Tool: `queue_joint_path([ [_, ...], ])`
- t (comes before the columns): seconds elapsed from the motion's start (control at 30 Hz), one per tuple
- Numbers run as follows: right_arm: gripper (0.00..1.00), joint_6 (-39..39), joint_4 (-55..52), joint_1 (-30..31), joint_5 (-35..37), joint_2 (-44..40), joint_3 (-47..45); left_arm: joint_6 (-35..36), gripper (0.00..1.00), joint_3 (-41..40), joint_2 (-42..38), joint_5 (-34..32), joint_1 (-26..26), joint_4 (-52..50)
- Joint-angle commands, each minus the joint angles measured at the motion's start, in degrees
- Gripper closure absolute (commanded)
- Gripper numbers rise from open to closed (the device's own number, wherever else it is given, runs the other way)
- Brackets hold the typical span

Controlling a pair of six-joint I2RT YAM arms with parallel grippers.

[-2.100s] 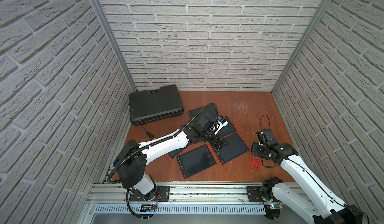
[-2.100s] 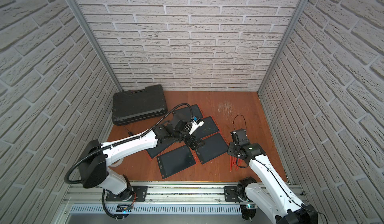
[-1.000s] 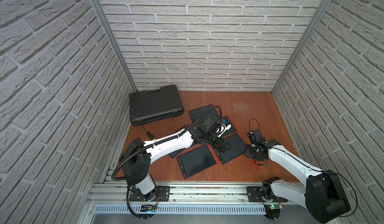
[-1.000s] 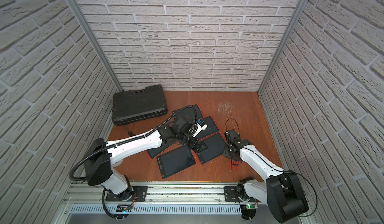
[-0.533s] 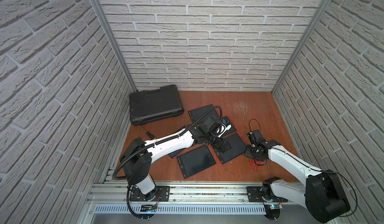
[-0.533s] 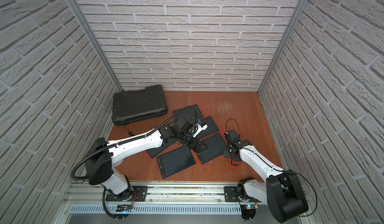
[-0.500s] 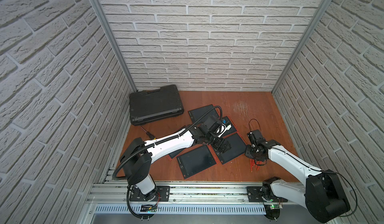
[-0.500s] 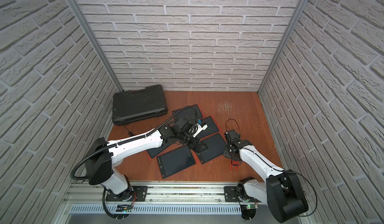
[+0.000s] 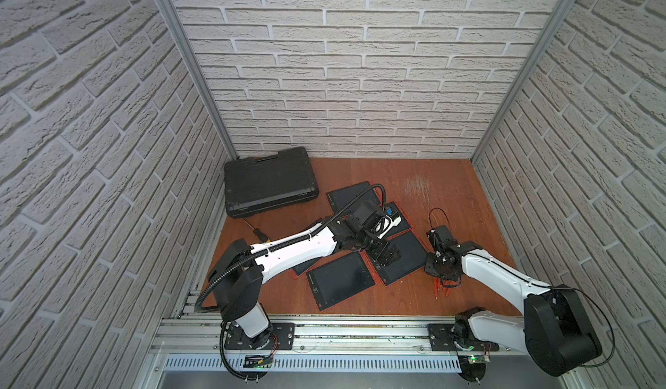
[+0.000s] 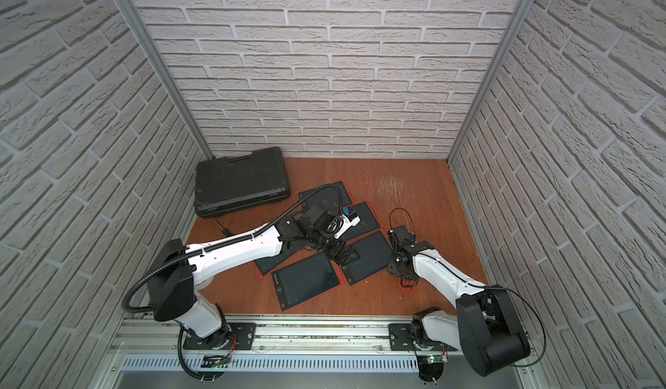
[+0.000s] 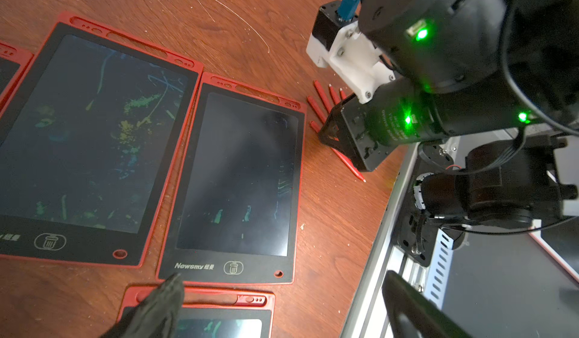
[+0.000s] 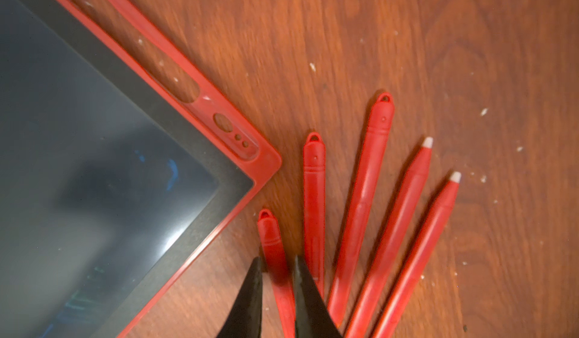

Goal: Place the stylus back onto the writing tablet
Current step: Pick up the stylus from the center of the board.

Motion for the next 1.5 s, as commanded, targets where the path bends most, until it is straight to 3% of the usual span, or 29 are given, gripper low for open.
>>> queue_joint_path([
  [0.0, 0.81, 0.43, 0.47, 0.44, 1.13, -0.07, 0.75, 0.25, 0.02, 0.90, -0.36, 0.31, -0.47, 0.35],
  [0.93, 0.87, -0.38, 1.02, 0.44, 0.24, 1.88, 1.36, 0.16, 0.02, 1.05, -0.34, -0.01, -0.69, 0.08],
  [1.47, 0.87, -3.18, -1.96, 0.70, 2.91, -6.16, 1.79, 0.42, 0.02, 1.45, -0.11, 0.04, -0.69, -0.25],
])
